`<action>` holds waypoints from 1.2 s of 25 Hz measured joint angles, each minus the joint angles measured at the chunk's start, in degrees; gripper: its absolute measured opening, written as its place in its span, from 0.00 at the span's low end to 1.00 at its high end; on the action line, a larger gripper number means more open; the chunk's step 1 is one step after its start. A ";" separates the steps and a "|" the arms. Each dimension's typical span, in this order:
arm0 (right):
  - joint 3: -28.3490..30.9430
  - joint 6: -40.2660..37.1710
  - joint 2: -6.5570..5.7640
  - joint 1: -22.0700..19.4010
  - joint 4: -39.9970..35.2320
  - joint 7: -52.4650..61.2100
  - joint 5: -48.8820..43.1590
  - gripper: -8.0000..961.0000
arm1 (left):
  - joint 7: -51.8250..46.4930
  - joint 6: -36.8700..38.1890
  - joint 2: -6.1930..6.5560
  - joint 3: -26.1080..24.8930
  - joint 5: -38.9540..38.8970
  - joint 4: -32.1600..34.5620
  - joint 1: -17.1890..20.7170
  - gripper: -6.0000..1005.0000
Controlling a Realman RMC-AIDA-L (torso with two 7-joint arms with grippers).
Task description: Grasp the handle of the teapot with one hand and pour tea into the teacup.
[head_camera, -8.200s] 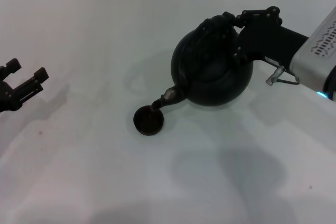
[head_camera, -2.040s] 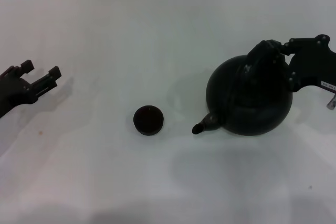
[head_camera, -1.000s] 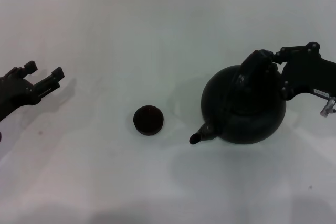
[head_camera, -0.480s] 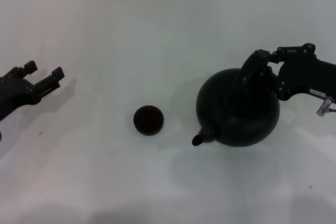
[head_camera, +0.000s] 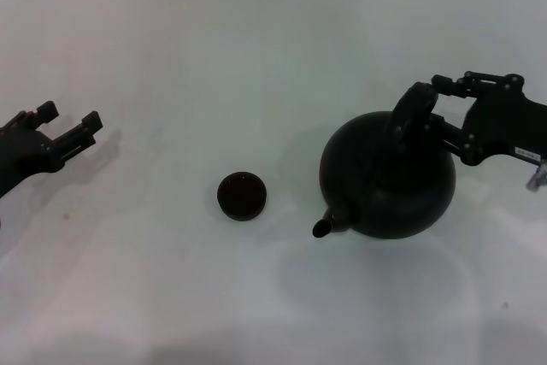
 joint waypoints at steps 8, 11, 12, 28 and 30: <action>6.55 -7.67 0.25 0.46 4.05 1.45 1.58 0.74 | 0.47 0.13 0.03 -0.30 -0.05 0.00 -0.16 0.85; 9.34 -9.87 0.26 0.28 5.67 1.22 2.20 0.82 | 1.27 0.14 0.03 -0.37 -0.44 0.04 -0.17 0.85; 10.92 -10.78 0.28 0.18 6.63 1.09 2.30 0.82 | 1.35 0.15 0.03 -0.41 -0.50 0.09 -0.15 0.85; 52.99 -31.44 0.36 14.17 54.70 -41.38 23.21 0.81 | 18.68 0.55 0.05 -15.73 -11.52 -2.24 0.15 0.85; 55.00 -32.34 0.42 15.13 57.71 -44.95 23.38 0.81 | 18.96 0.32 0.15 -16.14 -12.13 -1.79 0.02 0.85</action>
